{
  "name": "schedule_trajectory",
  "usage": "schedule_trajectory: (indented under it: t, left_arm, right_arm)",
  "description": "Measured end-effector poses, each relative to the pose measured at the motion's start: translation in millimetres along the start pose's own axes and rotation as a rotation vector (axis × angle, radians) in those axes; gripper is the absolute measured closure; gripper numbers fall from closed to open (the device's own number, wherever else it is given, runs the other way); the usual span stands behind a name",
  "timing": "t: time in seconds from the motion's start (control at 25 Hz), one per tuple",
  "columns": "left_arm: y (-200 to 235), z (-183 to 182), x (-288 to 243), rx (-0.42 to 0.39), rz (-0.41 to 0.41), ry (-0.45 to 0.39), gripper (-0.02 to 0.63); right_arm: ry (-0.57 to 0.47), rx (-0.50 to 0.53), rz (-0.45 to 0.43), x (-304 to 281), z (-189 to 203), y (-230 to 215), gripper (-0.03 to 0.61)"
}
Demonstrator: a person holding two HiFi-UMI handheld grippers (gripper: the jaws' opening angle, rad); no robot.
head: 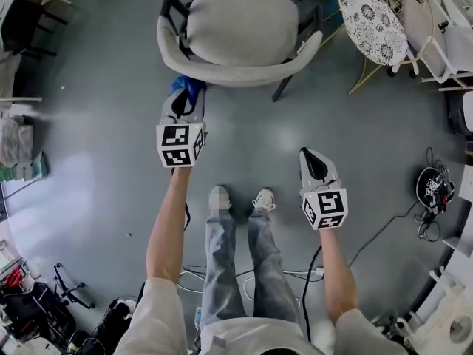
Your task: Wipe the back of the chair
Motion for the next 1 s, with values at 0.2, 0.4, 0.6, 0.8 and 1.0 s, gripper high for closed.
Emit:
schedule_trajectory:
  t: [0.2,0.4,0.6,0.8,1.0]
  left_arm:
    - [-32.3,-0.3,-0.4,0.023,0.038,-0.012,0.525]
    - [-72.1,2.9,-5.5,0.041,0.082,-0.020,0.525]
    - [-114.0,4.6,-22.5,0.039,0.141,-0.016,0.525]
    - [-148.7,7.2,-48.2,0.024,0.212,-0.008,0.525]
    - [-173.7,6.3,-68.5,-0.002,0.254,-0.008,0.526]
  right_arm:
    - [0.001,-0.001,0.005,7.2,2.1,-8.8,0.577]
    - [0.005,-0.004,0.015,18.2,6.9,-22.3,0.577]
    - [0.005,-0.016,0.028,25.0,10.8,-35.6,0.577]
    - [0.008,-0.027,0.045,30.9,17.5,-47.5,0.577]
    - [0.017,-0.034,0.067,40.6,22.8,-60.0,0.577]
Point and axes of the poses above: the fingertips, and each gripper's own axes: x backward along the fingers, y to its left, z out of its underside, the point moved 8 cm from there along x, backward along the fingers, and after that the axes turned 15 degrees about -y, right-handed, at the moved point
